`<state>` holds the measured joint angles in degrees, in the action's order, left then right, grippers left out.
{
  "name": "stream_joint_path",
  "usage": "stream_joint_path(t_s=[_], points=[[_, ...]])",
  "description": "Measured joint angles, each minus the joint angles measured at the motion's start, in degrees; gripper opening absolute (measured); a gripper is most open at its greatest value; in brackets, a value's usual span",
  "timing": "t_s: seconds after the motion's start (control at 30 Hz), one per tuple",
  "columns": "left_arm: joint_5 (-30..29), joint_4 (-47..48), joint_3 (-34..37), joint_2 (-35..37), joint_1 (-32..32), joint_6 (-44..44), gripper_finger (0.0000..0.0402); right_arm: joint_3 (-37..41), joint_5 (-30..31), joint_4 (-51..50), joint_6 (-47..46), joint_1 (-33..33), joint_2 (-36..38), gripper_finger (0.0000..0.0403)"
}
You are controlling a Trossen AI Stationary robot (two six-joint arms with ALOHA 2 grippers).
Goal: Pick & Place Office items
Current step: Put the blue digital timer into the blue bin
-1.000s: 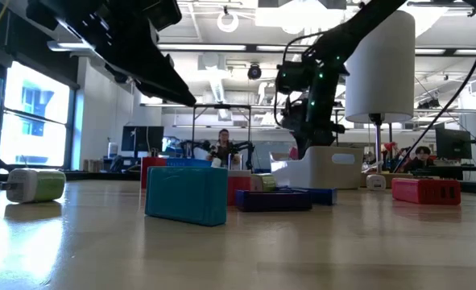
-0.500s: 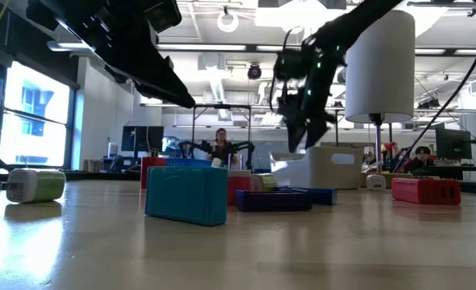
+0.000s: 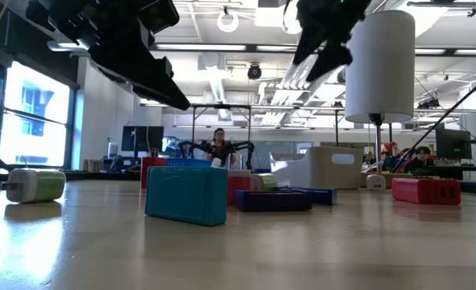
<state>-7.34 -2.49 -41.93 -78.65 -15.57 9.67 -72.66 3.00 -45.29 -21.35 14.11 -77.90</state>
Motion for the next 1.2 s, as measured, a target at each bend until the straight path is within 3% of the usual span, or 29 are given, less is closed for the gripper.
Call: stream_joint_path(t_s=[0.17,0.3,0.5,0.6,0.83,1.2], points=[[-0.3,0.5,0.0,0.0,-0.4,-4.8,0.0201,2.2,2.9,0.1,0.1,-10.0,4.3,0.0316],[-0.2,0.9,0.0,-0.2,-0.4,-8.1,0.0205,3.8,2.8,-0.6,8.7,-18.0,4.4,0.0316],[-0.2,0.8,0.0,-0.3,-0.4,-8.4,0.0255,6.2,-0.5,3.1,10.7,-26.5,2.1,0.0316],[-0.2,0.5,0.0,-0.3,-0.4,-6.7,0.0279,8.5,1.0,9.4,11.1,-28.8,0.2,0.0316],[0.8,-0.6,0.0,-0.3,-1.0,3.0,0.0291,13.4,11.0,10.2,3.2,-31.2,-5.3,0.0315],[0.8,-6.0,0.0,-0.3,-3.0,3.8,0.0291,16.6,11.9,18.3,-1.3,-32.6,-19.0,0.0289]])
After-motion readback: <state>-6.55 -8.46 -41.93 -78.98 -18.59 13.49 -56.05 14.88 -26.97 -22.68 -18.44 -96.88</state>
